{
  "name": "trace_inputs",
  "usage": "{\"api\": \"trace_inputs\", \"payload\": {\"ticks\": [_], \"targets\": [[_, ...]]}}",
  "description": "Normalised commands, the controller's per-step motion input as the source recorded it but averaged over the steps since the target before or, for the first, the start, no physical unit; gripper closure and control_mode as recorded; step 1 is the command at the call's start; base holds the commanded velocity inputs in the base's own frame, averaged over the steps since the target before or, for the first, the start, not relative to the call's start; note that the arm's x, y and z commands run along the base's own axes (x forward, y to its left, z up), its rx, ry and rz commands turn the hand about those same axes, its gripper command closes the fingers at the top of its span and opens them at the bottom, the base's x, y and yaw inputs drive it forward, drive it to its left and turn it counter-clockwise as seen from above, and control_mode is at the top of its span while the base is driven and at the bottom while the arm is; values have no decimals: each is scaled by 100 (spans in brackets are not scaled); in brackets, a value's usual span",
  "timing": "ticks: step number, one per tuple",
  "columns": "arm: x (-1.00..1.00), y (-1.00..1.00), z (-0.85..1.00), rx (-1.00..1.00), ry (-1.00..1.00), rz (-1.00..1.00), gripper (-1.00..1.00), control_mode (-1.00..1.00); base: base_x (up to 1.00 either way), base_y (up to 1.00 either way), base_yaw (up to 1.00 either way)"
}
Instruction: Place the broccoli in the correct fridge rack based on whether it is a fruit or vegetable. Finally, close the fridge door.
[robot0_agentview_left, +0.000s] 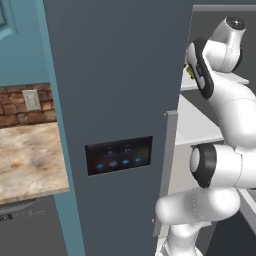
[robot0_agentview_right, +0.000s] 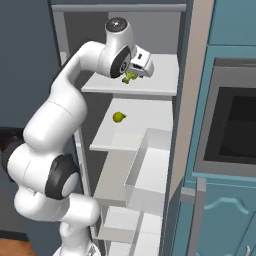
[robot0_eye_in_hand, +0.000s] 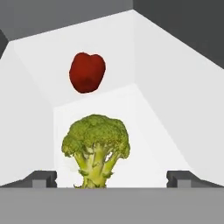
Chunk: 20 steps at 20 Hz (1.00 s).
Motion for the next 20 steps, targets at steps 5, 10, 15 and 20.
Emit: {"api": "trace_inputs", "payload": {"ticks": [5,10,15,20], "targets": [[-3,34,18,0,0,7,-100,-100,0,0,0],[-97,25,-11,0,-13,5,-100,-100,0,0,0],[-100,16,-81,0,-37,2,-100,-100,0,0,0],[-100,5,-18,10,-10,-4,-100,-100,0,0,0]]}}
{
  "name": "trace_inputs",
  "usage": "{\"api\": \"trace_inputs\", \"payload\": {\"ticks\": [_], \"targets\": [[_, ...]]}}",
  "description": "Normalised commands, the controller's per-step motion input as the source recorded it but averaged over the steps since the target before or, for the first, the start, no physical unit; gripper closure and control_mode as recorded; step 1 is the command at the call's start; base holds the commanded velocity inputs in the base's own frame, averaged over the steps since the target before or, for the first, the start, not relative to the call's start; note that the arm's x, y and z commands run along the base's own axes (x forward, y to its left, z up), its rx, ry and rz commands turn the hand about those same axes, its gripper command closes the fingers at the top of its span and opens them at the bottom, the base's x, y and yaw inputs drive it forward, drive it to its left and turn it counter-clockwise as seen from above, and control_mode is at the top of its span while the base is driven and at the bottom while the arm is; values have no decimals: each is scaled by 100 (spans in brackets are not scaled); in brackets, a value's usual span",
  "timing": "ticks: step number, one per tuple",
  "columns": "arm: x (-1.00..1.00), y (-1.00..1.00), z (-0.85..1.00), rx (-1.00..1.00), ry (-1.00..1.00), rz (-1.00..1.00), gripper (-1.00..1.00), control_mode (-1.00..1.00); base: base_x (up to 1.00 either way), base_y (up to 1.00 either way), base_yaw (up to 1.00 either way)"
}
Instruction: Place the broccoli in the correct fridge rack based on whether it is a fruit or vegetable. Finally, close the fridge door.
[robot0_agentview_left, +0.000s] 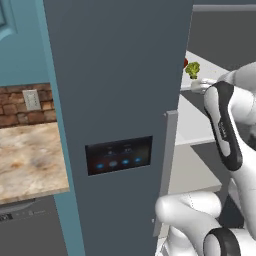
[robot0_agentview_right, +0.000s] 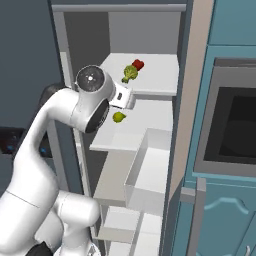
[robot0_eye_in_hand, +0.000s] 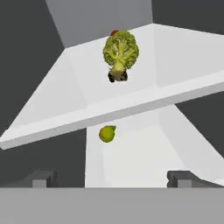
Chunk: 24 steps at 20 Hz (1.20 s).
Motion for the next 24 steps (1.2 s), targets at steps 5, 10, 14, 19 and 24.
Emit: {"api": "trace_inputs", "payload": {"ticks": [5,10,14,19,24], "targets": [[-99,39,-10,16,42,-9,-100,-100,0,0,0],[-85,29,-72,8,32,-3,-100,-100,0,0,0],[-11,0,-27,4,0,0,-100,-100,0,0,0],[-7,0,-1,0,0,0,-100,100,-10,0,0],[0,0,0,0,0,0,-100,100,-66,3,0]]}}
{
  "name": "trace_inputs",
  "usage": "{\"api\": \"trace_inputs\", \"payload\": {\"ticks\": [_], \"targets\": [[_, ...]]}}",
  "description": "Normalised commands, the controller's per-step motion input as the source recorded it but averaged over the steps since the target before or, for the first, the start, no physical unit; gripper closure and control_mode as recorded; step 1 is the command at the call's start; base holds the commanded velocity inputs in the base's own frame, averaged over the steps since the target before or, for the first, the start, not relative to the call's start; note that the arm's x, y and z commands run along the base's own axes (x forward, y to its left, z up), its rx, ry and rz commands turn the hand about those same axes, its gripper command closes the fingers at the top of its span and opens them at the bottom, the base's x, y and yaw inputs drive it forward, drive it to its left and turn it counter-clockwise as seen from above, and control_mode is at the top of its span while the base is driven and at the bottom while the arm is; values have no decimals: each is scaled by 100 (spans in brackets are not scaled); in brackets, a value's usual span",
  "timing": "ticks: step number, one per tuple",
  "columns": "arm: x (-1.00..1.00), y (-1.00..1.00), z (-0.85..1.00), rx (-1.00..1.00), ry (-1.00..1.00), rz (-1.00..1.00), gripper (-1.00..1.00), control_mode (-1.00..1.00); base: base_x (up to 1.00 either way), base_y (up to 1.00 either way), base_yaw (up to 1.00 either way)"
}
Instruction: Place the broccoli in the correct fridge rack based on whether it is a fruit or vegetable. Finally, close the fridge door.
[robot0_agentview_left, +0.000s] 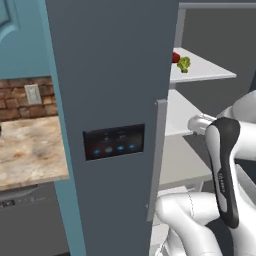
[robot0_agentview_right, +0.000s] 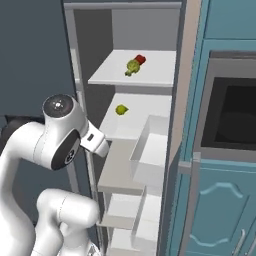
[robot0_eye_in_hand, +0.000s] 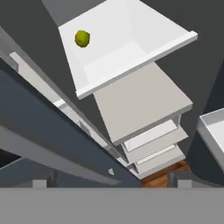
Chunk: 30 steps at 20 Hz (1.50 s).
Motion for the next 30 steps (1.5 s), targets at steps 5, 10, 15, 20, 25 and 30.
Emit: {"api": "trace_inputs", "payload": {"ticks": [5,10,15,20,25,30], "targets": [[0,0,0,0,0,0,-100,100,-64,8,0],[0,0,0,0,0,0,-100,100,-65,0,0],[0,0,0,0,0,0,-100,100,-49,0,0],[0,0,0,0,0,0,-100,100,-24,0,0],[0,0,0,0,0,0,-100,-100,0,0,0],[-7,0,0,0,0,0,-100,-100,0,0,0]]}}
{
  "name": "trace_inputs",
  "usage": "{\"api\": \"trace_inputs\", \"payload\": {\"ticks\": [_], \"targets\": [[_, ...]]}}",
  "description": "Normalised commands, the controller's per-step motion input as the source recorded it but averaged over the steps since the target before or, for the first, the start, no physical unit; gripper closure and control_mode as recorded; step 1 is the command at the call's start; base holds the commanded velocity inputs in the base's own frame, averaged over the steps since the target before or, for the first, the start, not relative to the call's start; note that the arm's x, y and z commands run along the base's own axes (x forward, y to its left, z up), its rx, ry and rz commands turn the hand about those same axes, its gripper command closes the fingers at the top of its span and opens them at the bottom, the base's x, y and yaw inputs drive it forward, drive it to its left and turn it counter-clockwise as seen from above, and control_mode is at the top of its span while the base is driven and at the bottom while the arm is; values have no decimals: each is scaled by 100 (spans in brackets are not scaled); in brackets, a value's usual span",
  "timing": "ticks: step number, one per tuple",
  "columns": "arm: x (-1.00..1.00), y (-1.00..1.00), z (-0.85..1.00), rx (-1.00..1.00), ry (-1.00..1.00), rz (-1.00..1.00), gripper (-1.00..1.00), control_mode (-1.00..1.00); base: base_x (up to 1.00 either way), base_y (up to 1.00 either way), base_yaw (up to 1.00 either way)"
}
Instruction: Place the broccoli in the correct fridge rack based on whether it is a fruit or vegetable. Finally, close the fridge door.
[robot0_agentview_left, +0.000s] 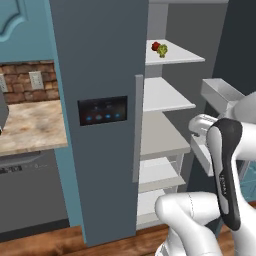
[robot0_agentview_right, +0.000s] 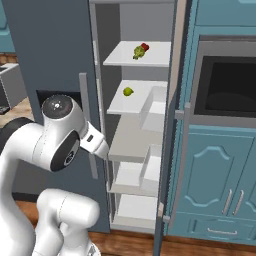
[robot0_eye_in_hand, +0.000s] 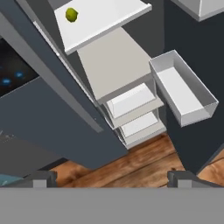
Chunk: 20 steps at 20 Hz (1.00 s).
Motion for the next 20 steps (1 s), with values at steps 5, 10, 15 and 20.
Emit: {"api": "trace_inputs", "payload": {"ticks": [5,10,15,20], "targets": [[-96,-14,0,0,0,-11,-100,-100,0,0,0],[-88,-78,0,0,-6,-17,-100,-100,0,0,0],[-36,-100,0,0,0,-16,-100,-100,0,0,0],[-5,-100,0,1,-6,-1,-100,-100,0,0,0]]}}
